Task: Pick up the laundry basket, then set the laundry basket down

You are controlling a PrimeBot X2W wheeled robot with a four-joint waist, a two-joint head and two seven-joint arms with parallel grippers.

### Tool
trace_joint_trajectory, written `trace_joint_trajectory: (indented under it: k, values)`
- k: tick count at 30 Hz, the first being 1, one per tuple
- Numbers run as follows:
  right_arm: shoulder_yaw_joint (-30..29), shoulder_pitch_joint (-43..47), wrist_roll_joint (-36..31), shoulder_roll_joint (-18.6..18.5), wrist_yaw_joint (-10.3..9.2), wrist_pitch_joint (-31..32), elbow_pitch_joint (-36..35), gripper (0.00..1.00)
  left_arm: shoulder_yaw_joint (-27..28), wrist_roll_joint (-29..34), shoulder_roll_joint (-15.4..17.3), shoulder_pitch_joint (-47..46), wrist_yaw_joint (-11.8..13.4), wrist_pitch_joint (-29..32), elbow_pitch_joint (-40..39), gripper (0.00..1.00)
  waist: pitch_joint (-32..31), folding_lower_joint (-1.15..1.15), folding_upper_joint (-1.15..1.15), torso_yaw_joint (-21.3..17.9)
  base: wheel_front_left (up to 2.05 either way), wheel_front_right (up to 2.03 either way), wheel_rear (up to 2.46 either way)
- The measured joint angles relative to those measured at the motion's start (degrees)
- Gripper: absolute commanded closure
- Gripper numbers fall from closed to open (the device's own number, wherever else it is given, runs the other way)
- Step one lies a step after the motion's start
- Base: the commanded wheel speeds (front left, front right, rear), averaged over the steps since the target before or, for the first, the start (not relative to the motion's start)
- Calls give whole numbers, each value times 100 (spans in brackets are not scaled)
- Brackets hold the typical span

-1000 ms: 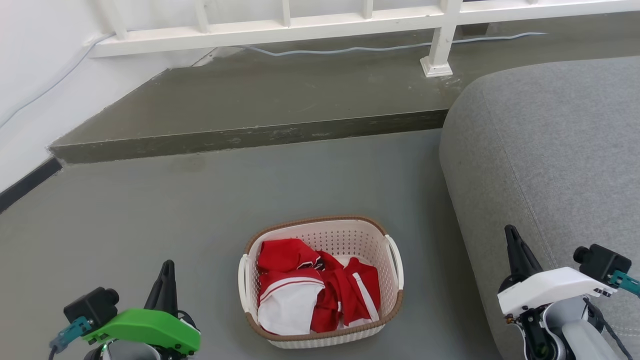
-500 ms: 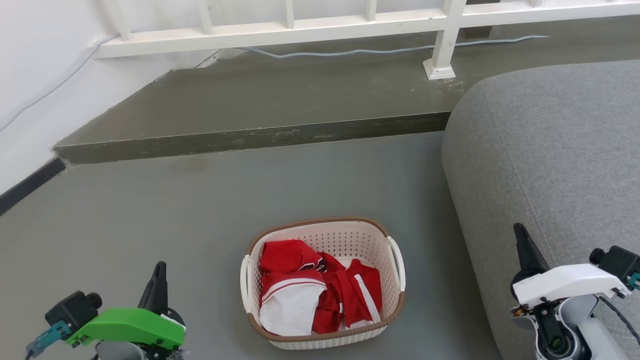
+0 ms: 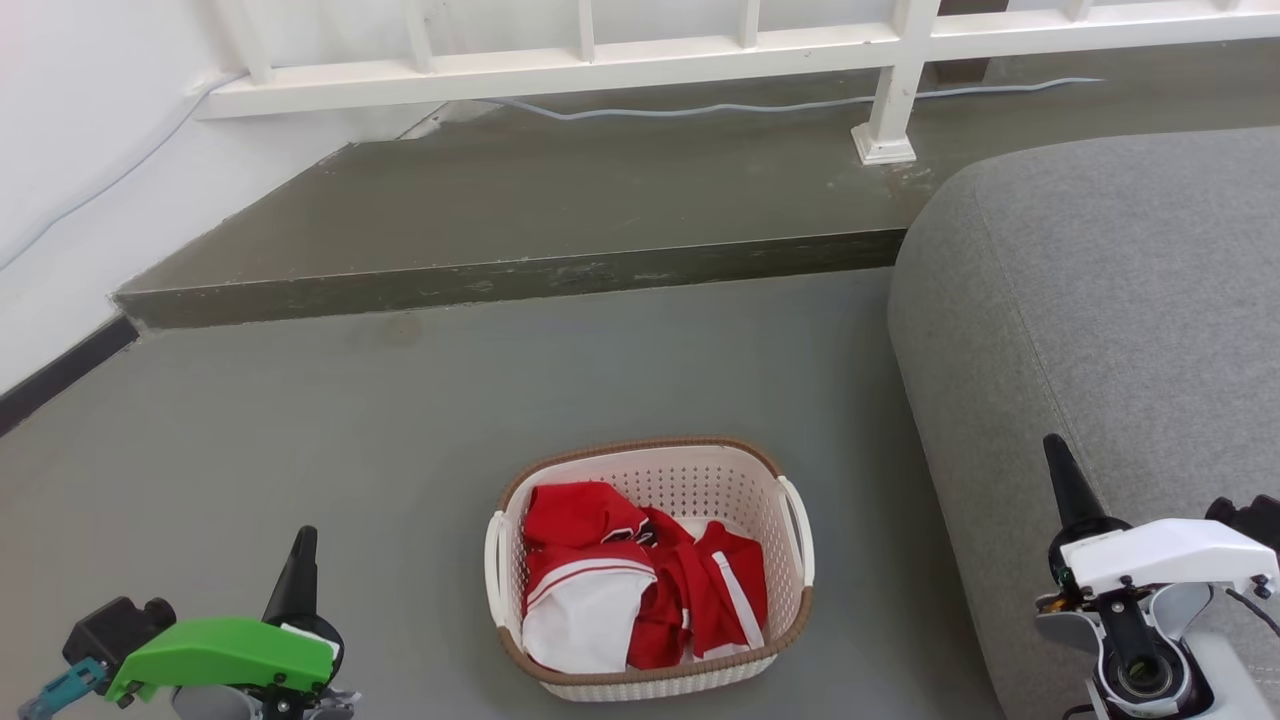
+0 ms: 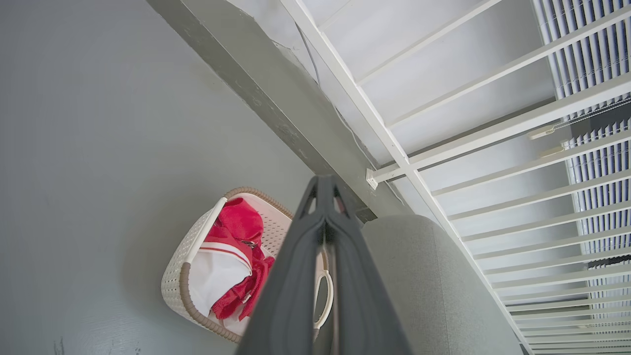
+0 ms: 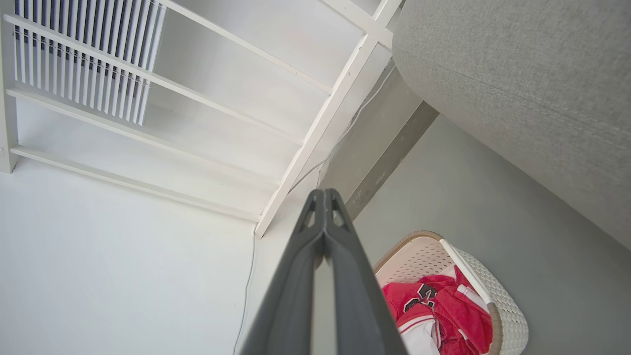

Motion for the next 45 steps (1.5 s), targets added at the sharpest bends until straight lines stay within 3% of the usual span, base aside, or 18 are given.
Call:
trace_joint_trajectory:
  k: [37, 45]
  values:
    - [-833, -226, 2679, 218, 481, 664, 107, 100, 719, -2616, -75, -246, -517, 654, 170, 100, -86, 0, 0, 107, 0, 0, 0]
    - [-896, -236, 2862, 234, 506, 695, 119, 100, 757, -2750, -80, -289, -535, 683, 196, 100, -90, 0, 0, 112, 0, 0, 0]
